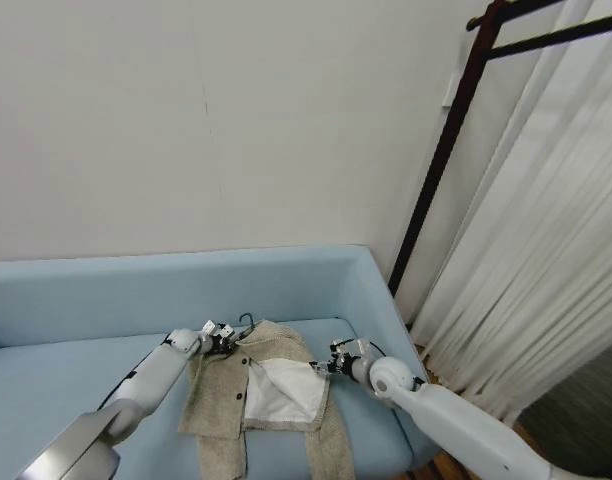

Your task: Pick up the clothes from the sofa and hang them on the clothes hanger.

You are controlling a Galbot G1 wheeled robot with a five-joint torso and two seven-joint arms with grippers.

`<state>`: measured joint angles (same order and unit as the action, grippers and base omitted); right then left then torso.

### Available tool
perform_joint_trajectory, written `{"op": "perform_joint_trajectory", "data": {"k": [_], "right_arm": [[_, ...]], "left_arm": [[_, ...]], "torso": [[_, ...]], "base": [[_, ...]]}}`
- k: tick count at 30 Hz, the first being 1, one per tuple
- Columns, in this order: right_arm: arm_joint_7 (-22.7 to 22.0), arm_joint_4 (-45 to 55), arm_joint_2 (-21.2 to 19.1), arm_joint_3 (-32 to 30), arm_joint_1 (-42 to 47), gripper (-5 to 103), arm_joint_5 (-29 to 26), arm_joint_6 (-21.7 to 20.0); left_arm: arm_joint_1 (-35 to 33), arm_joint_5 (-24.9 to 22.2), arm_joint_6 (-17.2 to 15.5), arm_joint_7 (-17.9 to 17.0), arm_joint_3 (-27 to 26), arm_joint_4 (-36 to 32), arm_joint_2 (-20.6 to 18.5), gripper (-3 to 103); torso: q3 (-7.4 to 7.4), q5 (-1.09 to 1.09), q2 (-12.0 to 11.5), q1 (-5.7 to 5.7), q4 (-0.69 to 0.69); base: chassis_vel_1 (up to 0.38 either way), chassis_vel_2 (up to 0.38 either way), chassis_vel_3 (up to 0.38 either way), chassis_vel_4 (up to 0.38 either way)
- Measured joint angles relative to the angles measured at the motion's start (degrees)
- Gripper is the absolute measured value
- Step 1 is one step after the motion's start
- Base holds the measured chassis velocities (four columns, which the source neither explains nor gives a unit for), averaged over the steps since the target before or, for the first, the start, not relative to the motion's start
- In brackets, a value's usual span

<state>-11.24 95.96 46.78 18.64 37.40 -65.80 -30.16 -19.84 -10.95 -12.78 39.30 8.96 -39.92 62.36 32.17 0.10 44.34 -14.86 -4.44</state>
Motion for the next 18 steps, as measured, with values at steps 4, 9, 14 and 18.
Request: {"op": "perform_joint_trajectory", "data": {"k": [4,9,14,18], "right_arm": [[0.3,-0.6,0.4,0.0,0.2,78,-0.4,-0.1],[1.0,-1.6,1.5,0.3,0.6,65,-0.3,0.0],[1.3,-1.9,2.1,0.8,0.7,43,-0.2,0.3],[1.3,-1.9,2.1,0.8,0.6,33,0.3,0.9]], "left_arm": [[0.1,0.0,0.0,0.0,0.1,0.0,0.0,4],[0.2,0.0,0.0,0.1,0.1,0.2,0.0,4],[0.2,0.0,0.0,0.1,0.1,0.3,0.0,4],[0.2,0.0,0.0,0.1,0.1,0.3,0.1,4]], "torso": [[0.0,-0.02,0.0,0.0,-0.01],[0.0,-0.01,0.0,0.0,-0.02],[0.0,-0.01,0.0,0.0,-0.02],[0.0,-0.01,0.0,0.0,-0.02]], "base": [[0.0,0.0,0.0,0.0],[0.0,0.0,0.0,0.0],[0.0,0.0,0.0,0.0],[0.0,0.0,0.0,0.0]]}}
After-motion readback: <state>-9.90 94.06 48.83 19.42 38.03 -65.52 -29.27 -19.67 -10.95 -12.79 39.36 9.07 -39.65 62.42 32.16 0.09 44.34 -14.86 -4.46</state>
